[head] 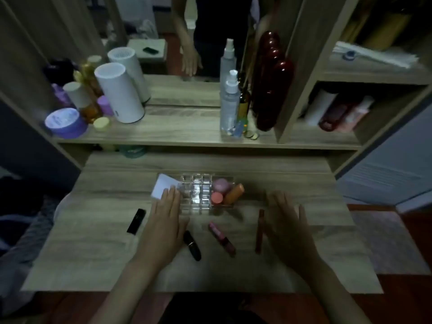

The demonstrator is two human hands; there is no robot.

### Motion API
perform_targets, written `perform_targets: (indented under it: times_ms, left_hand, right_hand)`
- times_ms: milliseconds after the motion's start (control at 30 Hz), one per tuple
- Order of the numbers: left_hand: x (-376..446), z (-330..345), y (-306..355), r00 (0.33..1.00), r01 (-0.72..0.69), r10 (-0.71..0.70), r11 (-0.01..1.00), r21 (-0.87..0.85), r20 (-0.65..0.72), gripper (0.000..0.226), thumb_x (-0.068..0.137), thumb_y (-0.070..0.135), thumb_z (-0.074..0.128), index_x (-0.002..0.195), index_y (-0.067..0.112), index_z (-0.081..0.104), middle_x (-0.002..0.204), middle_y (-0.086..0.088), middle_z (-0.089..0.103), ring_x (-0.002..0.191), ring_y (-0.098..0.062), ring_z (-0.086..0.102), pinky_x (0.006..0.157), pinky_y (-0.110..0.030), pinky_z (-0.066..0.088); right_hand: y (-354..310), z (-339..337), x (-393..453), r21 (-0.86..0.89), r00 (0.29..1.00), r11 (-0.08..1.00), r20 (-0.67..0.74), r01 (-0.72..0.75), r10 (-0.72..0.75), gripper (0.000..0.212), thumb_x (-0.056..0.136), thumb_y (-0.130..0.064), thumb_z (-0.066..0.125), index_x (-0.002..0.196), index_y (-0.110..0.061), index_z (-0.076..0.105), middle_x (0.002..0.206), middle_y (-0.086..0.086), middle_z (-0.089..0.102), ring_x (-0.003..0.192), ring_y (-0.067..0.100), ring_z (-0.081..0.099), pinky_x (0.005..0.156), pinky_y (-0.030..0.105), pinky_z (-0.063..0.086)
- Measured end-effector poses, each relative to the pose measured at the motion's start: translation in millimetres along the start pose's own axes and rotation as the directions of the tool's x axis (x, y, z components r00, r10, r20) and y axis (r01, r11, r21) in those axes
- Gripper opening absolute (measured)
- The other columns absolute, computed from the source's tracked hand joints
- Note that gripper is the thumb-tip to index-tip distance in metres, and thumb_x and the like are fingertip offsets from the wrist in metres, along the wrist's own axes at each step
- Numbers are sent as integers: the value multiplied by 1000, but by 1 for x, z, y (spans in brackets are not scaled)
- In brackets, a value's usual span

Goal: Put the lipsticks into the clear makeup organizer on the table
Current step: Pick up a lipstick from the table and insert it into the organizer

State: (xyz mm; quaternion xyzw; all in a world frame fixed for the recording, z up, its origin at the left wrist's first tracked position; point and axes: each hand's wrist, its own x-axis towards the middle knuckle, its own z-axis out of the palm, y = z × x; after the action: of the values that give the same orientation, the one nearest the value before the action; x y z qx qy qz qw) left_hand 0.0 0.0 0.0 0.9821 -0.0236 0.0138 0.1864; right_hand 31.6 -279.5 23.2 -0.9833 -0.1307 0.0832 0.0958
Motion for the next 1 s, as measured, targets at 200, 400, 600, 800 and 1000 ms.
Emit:
perform_targets:
  times_ms: [200,400,600,800,1000]
  left_hand:
    - [-19,18,-18,994,106,-103,990,-91,39,65,92,30,44,145,15,9,152,1,-1,144,-18,-1,117,-37,6]
    - [-23,10,-42,948,294,-317,906,-304,-29,52,81,10,61,130,10,43,134,-13,46,127,-26,41,102,-22,28]
    - [-15,18,-40,960,281,-266,910,-304,91,37,81,22,64,116,13,54,113,-9,57,105,-26,54,88,-34,46]
    - [-11,25,-42,948,314,-277,897,-312,156,18,80,29,62,95,20,57,97,0,61,87,-17,57,73,-32,48]
    - [-10,22,-51,950,299,-253,907,-295,184,11,80,36,60,84,25,61,84,4,62,75,-12,56,67,-33,50]
  right_hand:
    - [-21,29,6,53,999,999,32,5,-7,64,93,-48,35,145,-13,21,157,11,15,145,27,10,115,51,17]
    - [-37,47,8,45,994,998,-100,38,-33,40,76,-22,69,111,-3,61,106,20,66,103,41,62,98,50,43]
    - [-60,54,7,-64,993,992,57,106,-103,32,50,-40,84,70,-22,66,63,-4,66,62,20,64,67,33,53]
    - [-72,62,9,-119,995,990,73,70,-62,41,37,-39,88,68,-21,67,62,-4,67,60,17,65,75,33,43]
    - [-77,54,13,42,993,999,119,-4,-1,17,73,-26,74,88,-24,66,88,-5,67,87,20,63,82,37,46]
